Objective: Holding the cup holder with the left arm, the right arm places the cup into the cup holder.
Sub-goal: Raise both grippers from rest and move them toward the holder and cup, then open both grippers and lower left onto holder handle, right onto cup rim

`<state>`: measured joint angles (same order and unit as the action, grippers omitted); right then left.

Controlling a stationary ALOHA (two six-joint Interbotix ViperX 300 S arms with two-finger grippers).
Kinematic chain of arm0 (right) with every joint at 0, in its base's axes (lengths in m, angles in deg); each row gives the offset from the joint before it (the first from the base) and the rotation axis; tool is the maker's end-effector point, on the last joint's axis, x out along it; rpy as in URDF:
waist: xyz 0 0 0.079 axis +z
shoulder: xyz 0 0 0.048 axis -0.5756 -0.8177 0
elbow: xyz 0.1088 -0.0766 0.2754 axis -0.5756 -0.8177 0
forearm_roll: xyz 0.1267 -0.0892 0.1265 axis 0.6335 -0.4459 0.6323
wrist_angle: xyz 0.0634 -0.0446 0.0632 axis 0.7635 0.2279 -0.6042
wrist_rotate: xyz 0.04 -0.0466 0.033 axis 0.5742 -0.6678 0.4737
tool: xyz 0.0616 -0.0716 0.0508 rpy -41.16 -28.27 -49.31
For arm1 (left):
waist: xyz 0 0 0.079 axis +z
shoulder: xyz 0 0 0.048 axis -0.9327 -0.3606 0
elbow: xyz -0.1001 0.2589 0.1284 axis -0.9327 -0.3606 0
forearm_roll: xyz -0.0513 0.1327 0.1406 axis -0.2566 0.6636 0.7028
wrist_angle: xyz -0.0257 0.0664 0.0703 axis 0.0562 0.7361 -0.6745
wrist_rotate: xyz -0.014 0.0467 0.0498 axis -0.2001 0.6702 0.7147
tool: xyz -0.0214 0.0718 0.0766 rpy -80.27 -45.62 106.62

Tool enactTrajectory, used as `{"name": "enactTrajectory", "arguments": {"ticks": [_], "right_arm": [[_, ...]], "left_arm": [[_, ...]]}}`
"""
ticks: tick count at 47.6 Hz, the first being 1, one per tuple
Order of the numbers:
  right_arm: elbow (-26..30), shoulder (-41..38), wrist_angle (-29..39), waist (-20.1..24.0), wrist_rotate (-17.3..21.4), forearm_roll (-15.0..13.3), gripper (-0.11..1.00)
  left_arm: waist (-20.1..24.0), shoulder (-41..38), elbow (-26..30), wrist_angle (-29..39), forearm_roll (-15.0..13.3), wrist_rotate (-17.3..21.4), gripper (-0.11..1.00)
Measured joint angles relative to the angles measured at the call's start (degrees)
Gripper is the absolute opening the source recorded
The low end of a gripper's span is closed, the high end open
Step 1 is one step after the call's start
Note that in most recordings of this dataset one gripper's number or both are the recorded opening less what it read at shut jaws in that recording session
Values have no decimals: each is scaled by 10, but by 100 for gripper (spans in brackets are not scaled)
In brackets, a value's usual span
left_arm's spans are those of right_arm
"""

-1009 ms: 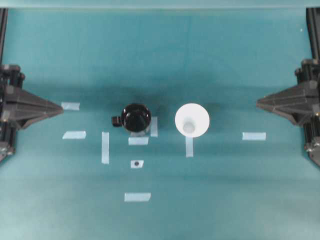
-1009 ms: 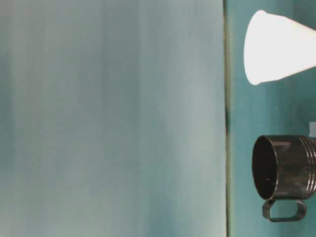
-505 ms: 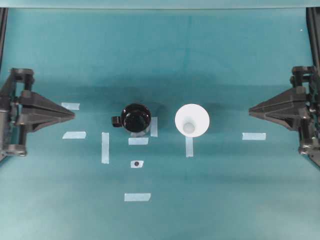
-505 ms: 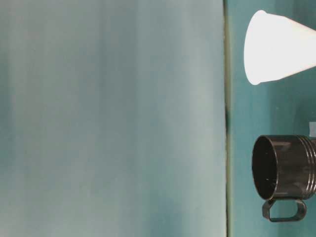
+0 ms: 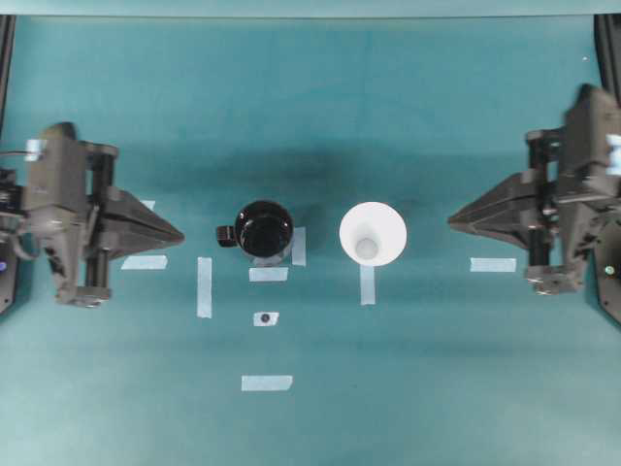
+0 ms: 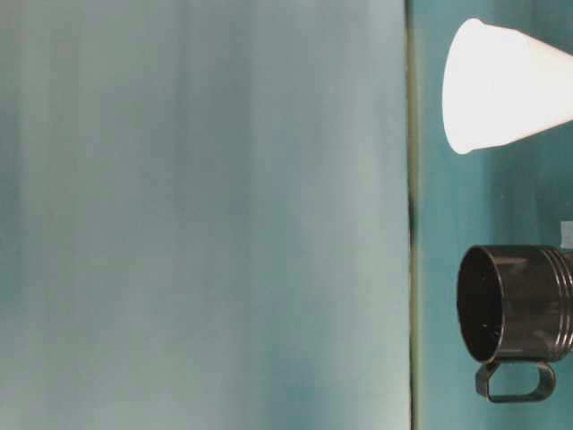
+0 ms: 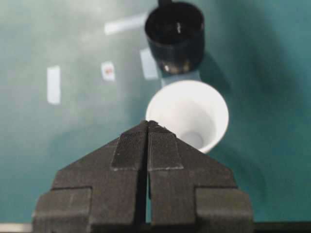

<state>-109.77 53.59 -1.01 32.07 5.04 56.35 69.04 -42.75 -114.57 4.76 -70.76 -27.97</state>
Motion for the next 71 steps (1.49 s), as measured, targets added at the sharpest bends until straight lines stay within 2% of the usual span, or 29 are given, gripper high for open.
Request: {"name": "enactTrajectory", "arguments": {"ticks": [14,29,44,60,71], "right_arm": [[40,-61,76,-3,1,0,1],[67,-113,100,-18,1,0,1],[118,-178,165,-36,1,-4,1],[157,-238,172,-54,1,-15,1],[178,-270,174,-62,1,-15,1]], "left_arm": [[0,-56,43,54,0,0,3],[0,-101,82,108,1,-2,3],[1,-136,104,148,3,2,3],[36,-163,118,162,3,19,3],[36,-196,127,171,3,33,3]]}}
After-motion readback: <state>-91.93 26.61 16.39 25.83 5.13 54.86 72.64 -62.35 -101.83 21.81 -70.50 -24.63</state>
